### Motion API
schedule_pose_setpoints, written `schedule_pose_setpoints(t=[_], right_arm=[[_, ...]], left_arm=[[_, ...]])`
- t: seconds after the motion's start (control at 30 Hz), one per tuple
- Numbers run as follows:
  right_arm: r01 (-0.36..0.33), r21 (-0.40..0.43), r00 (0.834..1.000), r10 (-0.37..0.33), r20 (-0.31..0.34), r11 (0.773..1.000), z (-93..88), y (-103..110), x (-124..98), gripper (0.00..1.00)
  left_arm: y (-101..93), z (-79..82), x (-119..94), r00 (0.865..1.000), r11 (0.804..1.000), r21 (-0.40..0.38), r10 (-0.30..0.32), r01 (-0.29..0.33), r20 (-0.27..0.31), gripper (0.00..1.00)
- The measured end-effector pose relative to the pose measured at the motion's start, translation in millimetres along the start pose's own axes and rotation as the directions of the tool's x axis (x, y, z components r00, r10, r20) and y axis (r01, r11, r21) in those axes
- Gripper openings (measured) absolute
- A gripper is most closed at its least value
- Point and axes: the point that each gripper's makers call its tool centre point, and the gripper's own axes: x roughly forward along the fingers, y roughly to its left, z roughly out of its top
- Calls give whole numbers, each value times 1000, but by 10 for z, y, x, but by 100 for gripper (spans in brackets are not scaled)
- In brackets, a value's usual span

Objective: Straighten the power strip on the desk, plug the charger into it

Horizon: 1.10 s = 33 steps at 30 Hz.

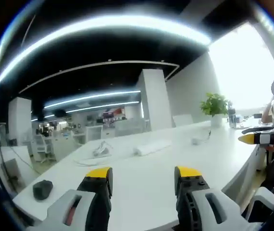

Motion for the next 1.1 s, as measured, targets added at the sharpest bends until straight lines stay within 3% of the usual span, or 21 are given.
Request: schedule_pose_setpoints(t=[0.27,0.43,0.53,0.6,0.8,0.9,1.0,1.1], right_arm=[[1,5,1000,-1,13,1000,7,-17,-20,47],[-9,12,1000,9,15,1000,-10,0,-26,47],[1,7,1000,-2,19,1000,-5,-17,-26,47],[3,4,1000,-4,19,1000,-7,-21,-23,47],[-46,17,999,45,25,999,-22,77,10,47],[-72,20,997,72,32,997,-22,135,14,47],[-72,2,997,72,25,997,-39,162,27,48],[-73,11,997,73,23,997,-53,160,34,48]], left_arm=[[-78,-29,12,999,999,-6,-33,33,-6,53],[-61,-35,25,1000,999,-23,-26,27,7,50],[-30,-55,44,1000,1000,6,-13,13,-4,49],[-1,-17,60,1000,1000,-2,6,-6,26,48],[-59,-72,107,1000,1000,7,-23,23,11,48],[-140,-33,121,996,996,-46,-70,72,48,49],[-148,-37,130,996,996,-39,-74,75,47,49],[-125,-113,147,998,998,9,-61,61,10,49]])
